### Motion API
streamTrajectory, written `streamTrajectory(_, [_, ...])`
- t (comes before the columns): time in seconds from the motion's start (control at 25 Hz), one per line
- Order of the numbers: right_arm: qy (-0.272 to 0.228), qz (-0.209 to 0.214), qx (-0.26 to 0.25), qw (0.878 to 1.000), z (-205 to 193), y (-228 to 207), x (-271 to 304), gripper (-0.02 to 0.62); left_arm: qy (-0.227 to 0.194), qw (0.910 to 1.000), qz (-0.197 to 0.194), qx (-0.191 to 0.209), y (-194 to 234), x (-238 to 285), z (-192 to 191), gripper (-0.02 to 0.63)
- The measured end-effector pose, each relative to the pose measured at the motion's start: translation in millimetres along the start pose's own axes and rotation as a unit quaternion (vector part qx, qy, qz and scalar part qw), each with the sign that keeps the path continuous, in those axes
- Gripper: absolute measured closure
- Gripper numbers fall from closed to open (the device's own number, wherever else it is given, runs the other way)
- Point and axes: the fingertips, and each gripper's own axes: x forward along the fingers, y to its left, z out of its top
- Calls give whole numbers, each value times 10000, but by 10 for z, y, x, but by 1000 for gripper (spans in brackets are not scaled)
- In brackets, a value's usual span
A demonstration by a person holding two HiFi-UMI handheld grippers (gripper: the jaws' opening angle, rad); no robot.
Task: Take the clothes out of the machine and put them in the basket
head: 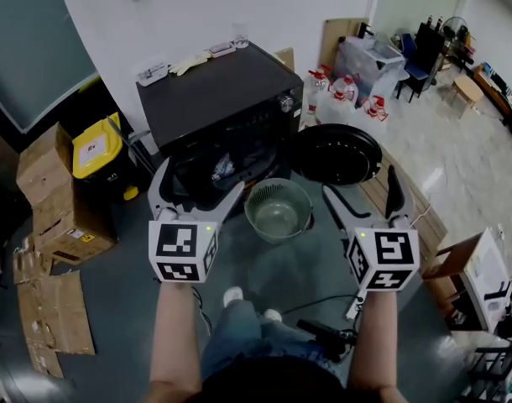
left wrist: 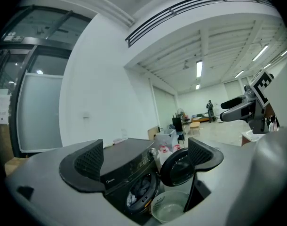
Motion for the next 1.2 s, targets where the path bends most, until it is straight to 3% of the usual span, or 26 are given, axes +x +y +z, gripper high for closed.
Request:
streamTrajectory(0.36, [131,-393,58,9991,-109,-200,240,44,-83,9992,-397,19,-31,581,5,44])
streamTrajectory(0.76, [412,-1215,198,9915,-159,-417,668,44,-165,9938,-1100,-17,131,1575,66,44])
streamTrajectory(1.0, [590,-1721,312,9828,-157,-516,1072,44,-207,9864,-1633,45,213,2253,101,44])
streamTrajectory(1.2, [784,-2248,450,9702,-167,-554,1317,44,-125,9742,-2249,134,176,2789,74,44])
